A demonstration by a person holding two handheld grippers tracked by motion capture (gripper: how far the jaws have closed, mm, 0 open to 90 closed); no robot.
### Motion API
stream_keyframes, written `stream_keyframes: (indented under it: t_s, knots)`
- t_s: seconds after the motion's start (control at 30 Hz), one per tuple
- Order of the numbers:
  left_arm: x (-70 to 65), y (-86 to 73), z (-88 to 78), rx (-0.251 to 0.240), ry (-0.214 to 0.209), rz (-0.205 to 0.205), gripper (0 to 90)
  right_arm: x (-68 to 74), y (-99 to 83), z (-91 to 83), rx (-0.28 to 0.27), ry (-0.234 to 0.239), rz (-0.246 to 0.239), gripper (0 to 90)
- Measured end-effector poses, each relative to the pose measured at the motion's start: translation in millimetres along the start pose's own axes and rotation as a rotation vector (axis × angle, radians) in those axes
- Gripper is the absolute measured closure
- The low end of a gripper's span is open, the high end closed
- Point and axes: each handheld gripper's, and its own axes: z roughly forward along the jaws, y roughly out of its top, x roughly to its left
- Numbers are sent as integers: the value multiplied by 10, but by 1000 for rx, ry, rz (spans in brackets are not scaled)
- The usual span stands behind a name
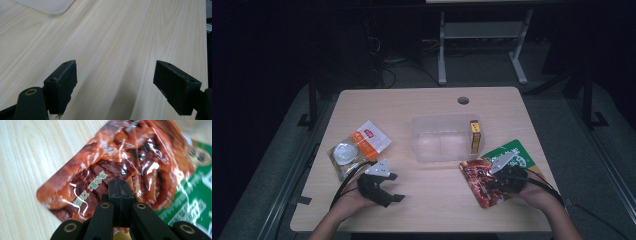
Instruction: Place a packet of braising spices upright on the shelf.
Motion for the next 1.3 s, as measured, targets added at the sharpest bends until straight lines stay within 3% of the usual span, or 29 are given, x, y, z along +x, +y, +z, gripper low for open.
stream_keyframes:
  t_s: [0.13, 0.17, 0.27, 0.43, 0.6, 0.7, 0.83, 1.07, 1.3]
  knots:
    - [-3, -1, -12, 0, -5, -2, 187, -98, -10, -63, -44, -32, 40, 900]
    - [0, -2, -9, -1, -3, -1, 187, -154, -28, -127, -73, -44, 85, 900]
    - [-1, -3, -3, -3, -3, -2, 187, -337, -110, -241, -106, -137, 152, 900]
    - [-3, -7, -4, 5, -3, 7, 187, -635, -314, -327, -112, -269, 285, 900]
    - [1, -12, 3, 3, -4, 2, 187, -831, -510, -344, -80, -373, 378, 900]
    - [2, -17, 2, 10, -5, 4, 187, -892, -626, -320, -65, -386, 413, 900]
    - [-5, -19, 6, 5, -8, -3, 187, -914, -709, -292, -62, -358, 431, 900]
    - [-3, -23, 16, 7, -9, 1, 186, -889, -741, -290, -73, -326, 427, 900]
    - [-16, -19, 32, 9, -15, 0, 187, -843, -733, -284, -89, -287, 394, 900]
